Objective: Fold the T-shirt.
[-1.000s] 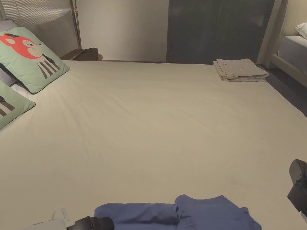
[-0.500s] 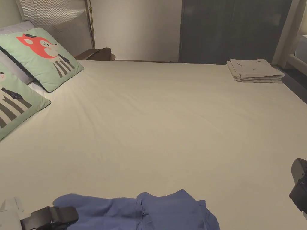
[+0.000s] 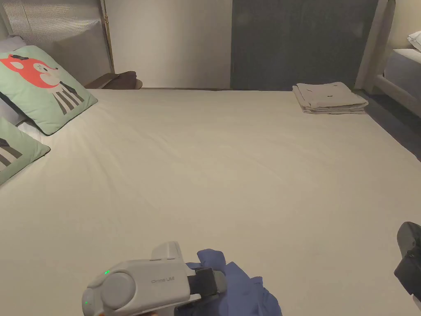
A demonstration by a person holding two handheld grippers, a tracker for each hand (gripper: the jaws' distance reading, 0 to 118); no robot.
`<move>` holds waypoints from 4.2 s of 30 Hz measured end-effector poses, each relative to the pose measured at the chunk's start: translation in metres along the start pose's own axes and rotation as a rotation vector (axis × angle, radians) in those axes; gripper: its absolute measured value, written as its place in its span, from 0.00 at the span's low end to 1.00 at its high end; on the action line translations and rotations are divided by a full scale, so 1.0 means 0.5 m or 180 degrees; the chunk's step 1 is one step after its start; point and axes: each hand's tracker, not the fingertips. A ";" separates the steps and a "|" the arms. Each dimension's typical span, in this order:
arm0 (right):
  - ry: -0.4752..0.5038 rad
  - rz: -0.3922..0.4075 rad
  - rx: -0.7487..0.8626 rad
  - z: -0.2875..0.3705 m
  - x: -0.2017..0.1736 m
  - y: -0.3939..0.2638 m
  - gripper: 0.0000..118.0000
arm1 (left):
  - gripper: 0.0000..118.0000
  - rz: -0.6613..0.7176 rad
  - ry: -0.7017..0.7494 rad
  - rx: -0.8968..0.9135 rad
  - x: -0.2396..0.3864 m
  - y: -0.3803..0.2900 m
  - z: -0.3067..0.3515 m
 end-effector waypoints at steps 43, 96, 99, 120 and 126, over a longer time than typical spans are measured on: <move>-0.0208 -0.0185 -0.0102 0.010 0.068 -0.034 0.00 | 0.05 -0.1914 0.0542 0.0359 0.220 -0.262 -0.212; 0.1343 0.0242 -0.2887 -0.245 -0.175 -0.262 0.00 | 0.31 0.0568 -0.0522 -0.0358 -0.223 -0.007 -0.005; 0.1397 0.0199 -0.2832 -0.240 -0.177 -0.247 0.00 | 0.21 0.0663 -0.0571 -0.0361 -0.223 -0.007 0.006; 0.1549 0.0288 -0.2440 -0.247 -0.357 -0.126 0.00 | 0.19 0.1312 -0.0408 0.0395 -0.637 0.151 0.485; 0.1563 0.0459 -0.2431 -0.252 -0.427 -0.119 0.00 | 0.19 0.1490 -0.0336 0.0705 -0.742 0.178 0.587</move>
